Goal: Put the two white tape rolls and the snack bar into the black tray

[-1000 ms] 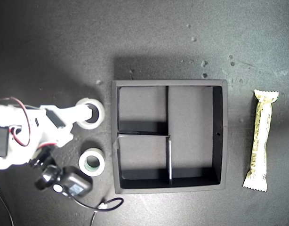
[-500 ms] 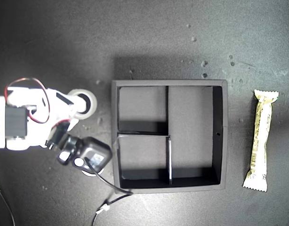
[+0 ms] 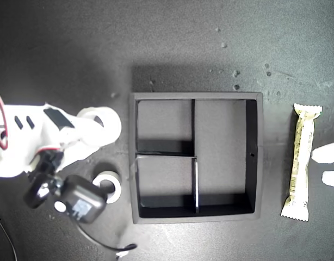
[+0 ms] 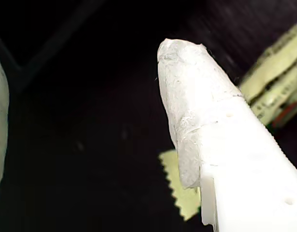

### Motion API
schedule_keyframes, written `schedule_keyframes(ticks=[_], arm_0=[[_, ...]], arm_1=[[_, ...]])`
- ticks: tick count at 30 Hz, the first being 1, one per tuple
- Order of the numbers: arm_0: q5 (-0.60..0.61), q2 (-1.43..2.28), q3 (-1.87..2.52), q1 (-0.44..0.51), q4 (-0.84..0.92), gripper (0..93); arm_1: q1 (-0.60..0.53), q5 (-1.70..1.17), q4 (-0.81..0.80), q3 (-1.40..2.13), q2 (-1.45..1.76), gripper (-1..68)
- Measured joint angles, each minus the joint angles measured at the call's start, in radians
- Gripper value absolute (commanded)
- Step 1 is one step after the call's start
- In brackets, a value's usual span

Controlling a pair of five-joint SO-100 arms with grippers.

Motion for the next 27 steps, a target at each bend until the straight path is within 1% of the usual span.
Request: schedule_keyframes(ticks=[4,10,16,20,27], arm_0=[[0.002,0.064,0.0,0.003,0.037,0.0],[0.002,0.084,0.003,0.003,0.048,0.0],[0.02,0.046,-0.041,0.005,0.048,0.0],[0.035,-0.003,-0.121,0.048,0.048,0.0],[0.038,-0.051,-0.222,0.071,0.071,0.0]], arm_1=[[-0.067,0.0,0.041,0.067,-0.008,27.0],[-0.103,0.0,0.017,0.216,-0.008,28.3],[-0.104,0.0,-0.118,0.376,-0.008,27.0],[-0.114,0.0,-0.215,0.44,-0.008,26.5],[-0.112,0.0,-0.383,0.534,-0.009,25.8]])
